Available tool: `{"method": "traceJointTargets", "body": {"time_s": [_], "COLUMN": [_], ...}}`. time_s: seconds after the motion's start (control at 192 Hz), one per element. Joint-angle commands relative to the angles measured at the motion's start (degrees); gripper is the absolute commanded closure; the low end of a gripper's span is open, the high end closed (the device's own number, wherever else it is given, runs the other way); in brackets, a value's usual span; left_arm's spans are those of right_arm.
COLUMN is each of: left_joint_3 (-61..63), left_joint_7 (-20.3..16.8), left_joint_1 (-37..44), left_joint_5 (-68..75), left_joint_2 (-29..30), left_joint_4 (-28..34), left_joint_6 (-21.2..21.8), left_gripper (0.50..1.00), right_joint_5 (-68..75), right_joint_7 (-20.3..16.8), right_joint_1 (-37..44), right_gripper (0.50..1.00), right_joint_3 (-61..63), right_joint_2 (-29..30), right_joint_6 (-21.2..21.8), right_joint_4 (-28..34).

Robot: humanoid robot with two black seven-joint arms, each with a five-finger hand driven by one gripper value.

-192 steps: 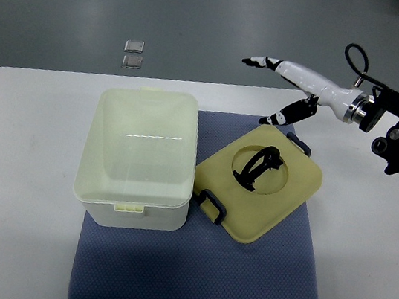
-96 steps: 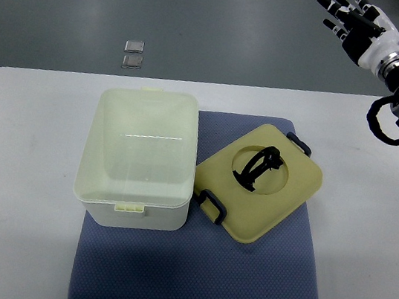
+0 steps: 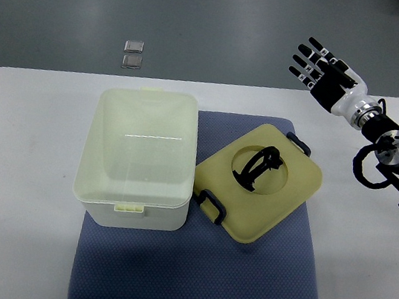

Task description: Open white storage box with right hand

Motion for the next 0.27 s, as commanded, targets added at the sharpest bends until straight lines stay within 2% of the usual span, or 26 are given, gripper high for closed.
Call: {"method": "traceJointTargets", "body": {"time_s": [0.0,0.261], "left_joint_3": [0.07,0.15], "left_joint_7": [0.00,0.00], "left_joint_1": [0.00,0.00], "left_joint_5": [0.01,0.01], "left_joint_2": [0.00,0.00], "left_joint_4": [-0.06,-0.06], "left_joint_6": [0.01,0.01], "left_gripper": [0.500,0.500], "right_joint_5": [0.01,0.10], "right_joint_7": [0.52,1.22], "right_joint_1": [-1.67,-2.29], "right_gripper": [0.574,0.572], "right_joint_3": [1.18,2.41], "right_joint_2": [0.18,1.50], "right_joint_6": [3.02,4.96], "right_joint_4": [-2.48,-5.38]}}
